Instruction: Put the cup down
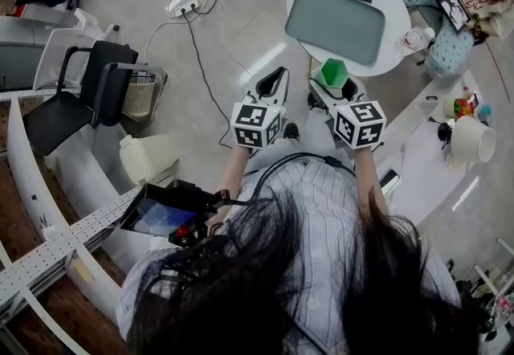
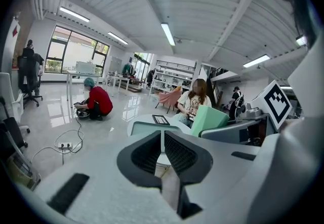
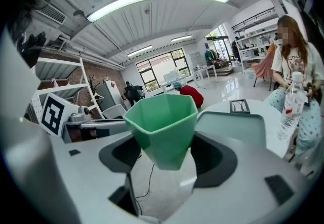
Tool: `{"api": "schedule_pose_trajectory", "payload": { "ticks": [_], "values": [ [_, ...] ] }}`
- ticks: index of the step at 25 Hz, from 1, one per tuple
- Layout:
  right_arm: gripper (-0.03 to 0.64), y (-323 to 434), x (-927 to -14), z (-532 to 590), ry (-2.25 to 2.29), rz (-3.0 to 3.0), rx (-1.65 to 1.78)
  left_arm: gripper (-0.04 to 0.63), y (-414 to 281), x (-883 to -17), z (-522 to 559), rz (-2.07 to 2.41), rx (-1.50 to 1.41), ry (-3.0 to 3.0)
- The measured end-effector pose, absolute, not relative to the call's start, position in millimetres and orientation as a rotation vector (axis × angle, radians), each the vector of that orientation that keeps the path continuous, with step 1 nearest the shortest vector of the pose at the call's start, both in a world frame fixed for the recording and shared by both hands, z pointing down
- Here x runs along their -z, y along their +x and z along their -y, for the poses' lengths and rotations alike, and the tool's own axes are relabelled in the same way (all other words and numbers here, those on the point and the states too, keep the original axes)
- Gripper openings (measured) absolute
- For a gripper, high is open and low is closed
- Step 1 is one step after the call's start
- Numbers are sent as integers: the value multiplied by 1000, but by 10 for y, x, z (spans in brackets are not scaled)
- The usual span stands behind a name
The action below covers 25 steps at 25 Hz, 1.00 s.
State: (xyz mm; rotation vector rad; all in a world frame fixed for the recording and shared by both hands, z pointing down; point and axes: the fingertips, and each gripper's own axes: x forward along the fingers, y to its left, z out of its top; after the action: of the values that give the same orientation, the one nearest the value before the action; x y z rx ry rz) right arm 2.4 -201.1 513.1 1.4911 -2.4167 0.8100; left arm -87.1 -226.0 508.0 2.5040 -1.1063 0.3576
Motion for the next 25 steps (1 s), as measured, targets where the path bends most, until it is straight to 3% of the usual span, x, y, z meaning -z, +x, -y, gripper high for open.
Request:
{"api": "schedule_pose_trajectory", "payload": {
  "ticks": [25],
  "values": [
    [318,261,-5613,3179,1250,2433,-759,29,-601,-5434,3091,1246,-391,2346]
  ]
}}
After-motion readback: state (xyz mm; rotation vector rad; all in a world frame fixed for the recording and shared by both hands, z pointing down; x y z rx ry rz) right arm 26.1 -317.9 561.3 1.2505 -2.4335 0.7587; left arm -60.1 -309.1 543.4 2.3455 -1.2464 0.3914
